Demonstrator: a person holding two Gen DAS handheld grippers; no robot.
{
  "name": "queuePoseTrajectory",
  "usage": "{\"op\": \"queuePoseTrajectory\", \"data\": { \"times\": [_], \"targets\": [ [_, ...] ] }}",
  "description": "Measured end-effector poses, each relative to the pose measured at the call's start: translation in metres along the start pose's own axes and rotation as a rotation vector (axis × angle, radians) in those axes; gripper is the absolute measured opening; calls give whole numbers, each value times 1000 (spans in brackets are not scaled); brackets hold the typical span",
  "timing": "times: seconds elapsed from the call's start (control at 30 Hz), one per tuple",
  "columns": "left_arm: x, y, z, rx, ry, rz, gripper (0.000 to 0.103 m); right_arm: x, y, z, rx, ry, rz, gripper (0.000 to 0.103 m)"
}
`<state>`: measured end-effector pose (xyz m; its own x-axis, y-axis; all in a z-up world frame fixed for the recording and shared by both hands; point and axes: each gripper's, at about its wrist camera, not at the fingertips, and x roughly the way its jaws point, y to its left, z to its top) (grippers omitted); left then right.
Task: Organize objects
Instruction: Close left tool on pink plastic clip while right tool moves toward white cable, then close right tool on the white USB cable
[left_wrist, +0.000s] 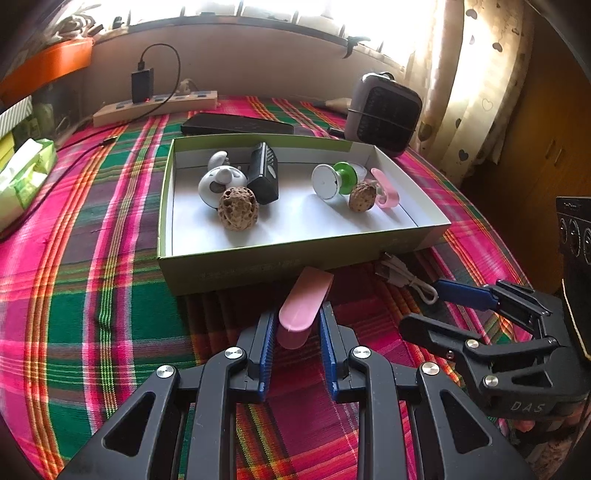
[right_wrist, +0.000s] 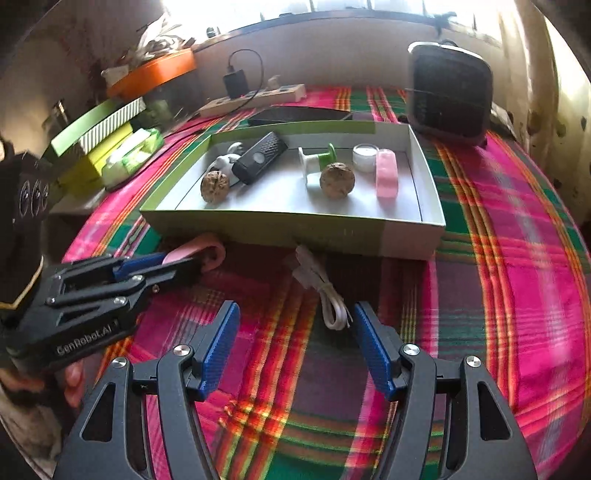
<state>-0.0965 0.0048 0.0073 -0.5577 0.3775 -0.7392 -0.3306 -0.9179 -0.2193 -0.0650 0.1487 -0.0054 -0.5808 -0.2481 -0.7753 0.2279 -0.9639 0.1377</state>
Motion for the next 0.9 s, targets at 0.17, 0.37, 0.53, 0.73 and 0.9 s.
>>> {"op": "queuePoseTrajectory", "data": {
  "times": [0.17, 0.37, 0.53, 0.73, 0.9],
  "targets": [
    [0, 0, -1, 10, 2, 6, 21, 4, -5, 6, -7, -16, -41, 64],
    [2, -5, 2, 31, 10, -11, 34, 14, -2, 10, -54, 0, -45, 64],
    [6, -10, 6, 58, 13, 6, 39, 17, -1, 14, -86, 5, -64, 54],
    [11, -9, 12, 58, 13, 20, 39, 17, 0, 15, -111, 3, -75, 37],
    [14, -13, 14, 94, 17, 43, 39, 17, 2, 16, -118, 1, -67, 26]
  ]
}}
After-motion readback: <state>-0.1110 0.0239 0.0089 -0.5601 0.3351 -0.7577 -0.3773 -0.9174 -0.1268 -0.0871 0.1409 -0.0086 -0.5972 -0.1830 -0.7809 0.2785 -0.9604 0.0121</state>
